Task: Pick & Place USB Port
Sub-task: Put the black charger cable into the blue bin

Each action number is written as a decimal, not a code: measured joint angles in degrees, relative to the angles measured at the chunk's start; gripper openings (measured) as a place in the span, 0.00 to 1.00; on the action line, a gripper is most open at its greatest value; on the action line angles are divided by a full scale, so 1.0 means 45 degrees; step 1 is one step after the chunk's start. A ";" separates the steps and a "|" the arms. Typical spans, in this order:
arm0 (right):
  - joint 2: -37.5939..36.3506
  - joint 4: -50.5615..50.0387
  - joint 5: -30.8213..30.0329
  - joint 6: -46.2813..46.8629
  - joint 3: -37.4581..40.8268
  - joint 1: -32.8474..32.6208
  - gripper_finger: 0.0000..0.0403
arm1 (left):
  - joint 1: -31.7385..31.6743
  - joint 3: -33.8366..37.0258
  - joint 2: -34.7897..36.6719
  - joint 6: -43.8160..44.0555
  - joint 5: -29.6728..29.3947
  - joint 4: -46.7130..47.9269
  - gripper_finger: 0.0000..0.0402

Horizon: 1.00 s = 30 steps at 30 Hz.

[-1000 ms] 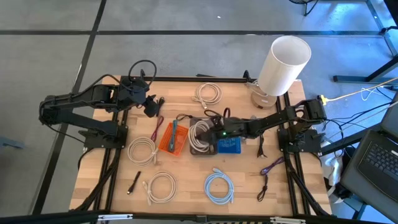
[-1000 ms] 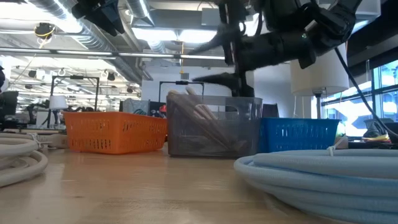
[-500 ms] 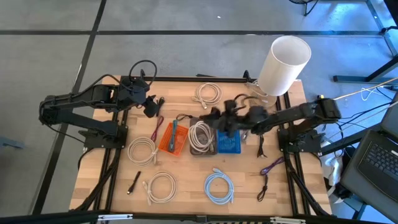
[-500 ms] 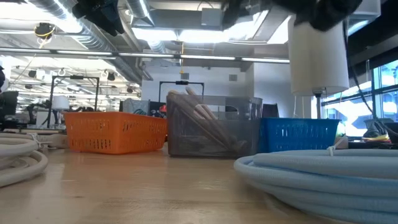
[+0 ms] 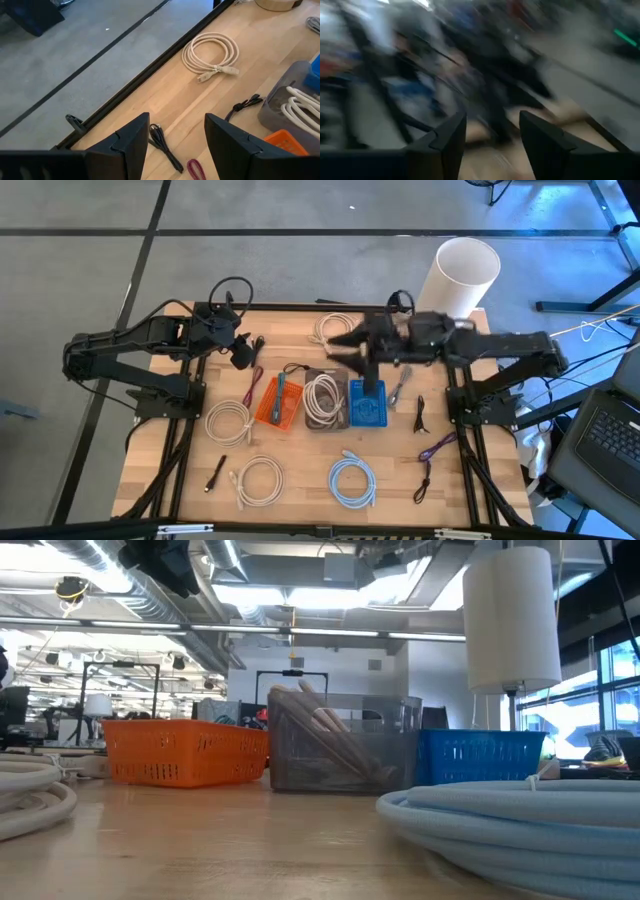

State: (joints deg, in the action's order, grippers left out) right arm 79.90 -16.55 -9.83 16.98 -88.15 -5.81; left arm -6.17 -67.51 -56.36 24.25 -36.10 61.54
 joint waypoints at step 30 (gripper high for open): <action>0.0011 -1.6326 -0.1869 1.5564 0.0852 -0.0095 0.29 | -0.1010 0.0000 0.0000 -0.0005 0.0637 0.0075 0.46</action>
State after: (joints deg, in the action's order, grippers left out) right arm 79.95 -90.02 -18.24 87.02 -84.32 -6.24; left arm -10.72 -67.51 -56.36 24.23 -33.23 61.88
